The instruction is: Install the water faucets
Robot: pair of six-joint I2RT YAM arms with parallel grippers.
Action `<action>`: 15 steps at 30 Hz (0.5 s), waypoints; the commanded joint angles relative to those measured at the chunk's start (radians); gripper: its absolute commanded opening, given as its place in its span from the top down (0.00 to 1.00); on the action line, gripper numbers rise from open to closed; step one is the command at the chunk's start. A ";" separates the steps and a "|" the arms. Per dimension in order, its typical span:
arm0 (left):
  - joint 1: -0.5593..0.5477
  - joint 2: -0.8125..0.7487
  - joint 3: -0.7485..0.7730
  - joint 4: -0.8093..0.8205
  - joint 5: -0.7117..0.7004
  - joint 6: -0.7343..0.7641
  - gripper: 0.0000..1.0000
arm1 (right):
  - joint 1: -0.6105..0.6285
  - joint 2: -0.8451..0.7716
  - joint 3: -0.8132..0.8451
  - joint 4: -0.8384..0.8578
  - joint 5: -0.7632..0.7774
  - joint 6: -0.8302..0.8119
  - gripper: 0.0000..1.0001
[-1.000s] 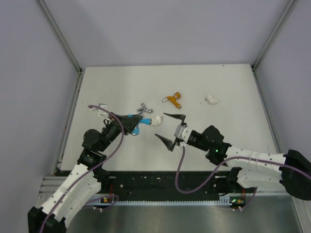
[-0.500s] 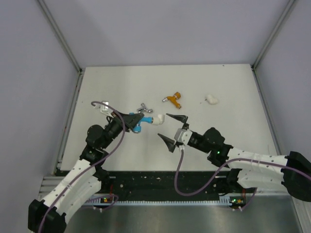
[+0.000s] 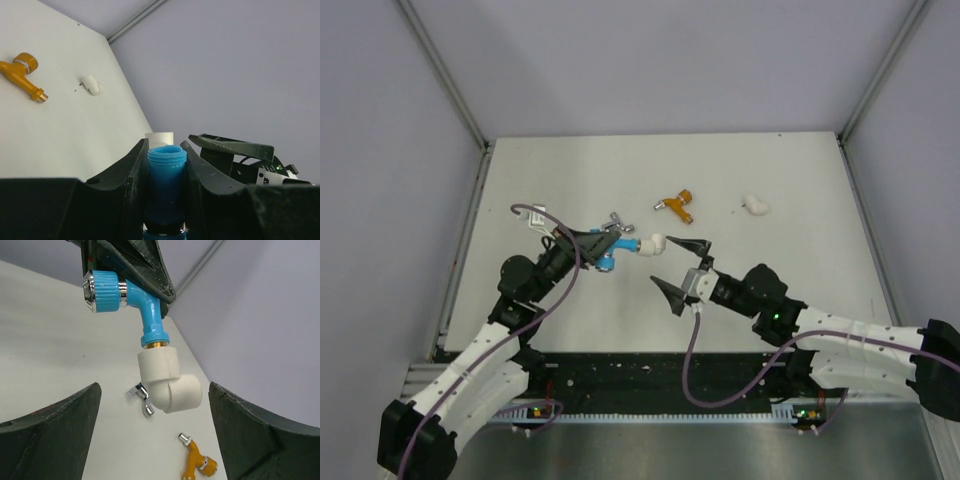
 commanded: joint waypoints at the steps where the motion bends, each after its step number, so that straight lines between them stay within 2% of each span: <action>1: -0.003 -0.011 0.032 0.130 0.035 -0.041 1.00 | 0.013 0.025 0.009 0.013 0.021 -0.026 0.14; 8: -0.003 0.008 0.059 0.138 0.100 -0.042 1.00 | 0.015 0.113 0.062 0.016 0.052 -0.066 0.22; 15: -0.002 0.052 0.054 0.245 0.179 -0.073 1.00 | 0.015 0.171 0.079 0.047 0.046 -0.041 0.29</action>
